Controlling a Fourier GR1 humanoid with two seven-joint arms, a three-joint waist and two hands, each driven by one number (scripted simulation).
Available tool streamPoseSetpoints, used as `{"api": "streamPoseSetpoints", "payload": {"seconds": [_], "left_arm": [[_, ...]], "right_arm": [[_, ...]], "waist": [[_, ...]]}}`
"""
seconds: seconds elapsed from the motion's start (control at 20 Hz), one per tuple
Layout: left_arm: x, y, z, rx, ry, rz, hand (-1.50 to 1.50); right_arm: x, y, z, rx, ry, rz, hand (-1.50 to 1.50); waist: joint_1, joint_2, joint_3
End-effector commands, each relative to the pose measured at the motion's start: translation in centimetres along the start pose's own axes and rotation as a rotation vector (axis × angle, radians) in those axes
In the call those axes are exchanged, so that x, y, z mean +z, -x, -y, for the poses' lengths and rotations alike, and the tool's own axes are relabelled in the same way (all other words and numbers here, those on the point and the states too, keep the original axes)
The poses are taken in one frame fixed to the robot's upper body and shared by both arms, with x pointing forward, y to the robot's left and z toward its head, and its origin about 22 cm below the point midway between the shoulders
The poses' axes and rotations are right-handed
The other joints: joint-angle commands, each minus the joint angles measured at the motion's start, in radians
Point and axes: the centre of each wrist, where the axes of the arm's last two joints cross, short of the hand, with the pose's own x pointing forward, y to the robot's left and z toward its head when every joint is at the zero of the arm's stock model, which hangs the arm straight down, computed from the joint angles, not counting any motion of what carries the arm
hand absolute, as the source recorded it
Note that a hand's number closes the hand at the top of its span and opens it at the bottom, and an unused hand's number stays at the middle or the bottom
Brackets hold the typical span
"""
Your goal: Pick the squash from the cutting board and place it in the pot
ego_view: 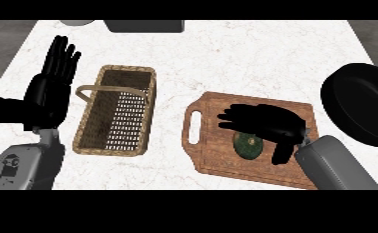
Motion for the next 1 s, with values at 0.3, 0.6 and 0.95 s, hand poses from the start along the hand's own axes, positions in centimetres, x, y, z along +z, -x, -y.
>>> {"api": "streamPoseSetpoints", "payload": {"seconds": [0.3,0.6,0.95], "left_arm": [[0.1,-0.4,0.6,-0.001,0.003,-0.012,0.0],[-0.4,-1.4,-0.3,0.001,0.001,-0.014,0.0],[0.9,0.4,-0.1,-0.008,-0.016,-0.012,0.0]], "right_arm": [[-2.2,-1.0,-3.5,-0.013,-0.033,0.067,-1.5],[-4.4,-1.3,-4.2,0.075,0.001,0.212,1.5],[-3.4,-3.2,-5.2,0.098,0.041,0.196,1.5]], "waist": [[-0.002,-0.001,-0.001],[0.004,0.0,0.0],[-0.005,-0.002,-0.001]]}}
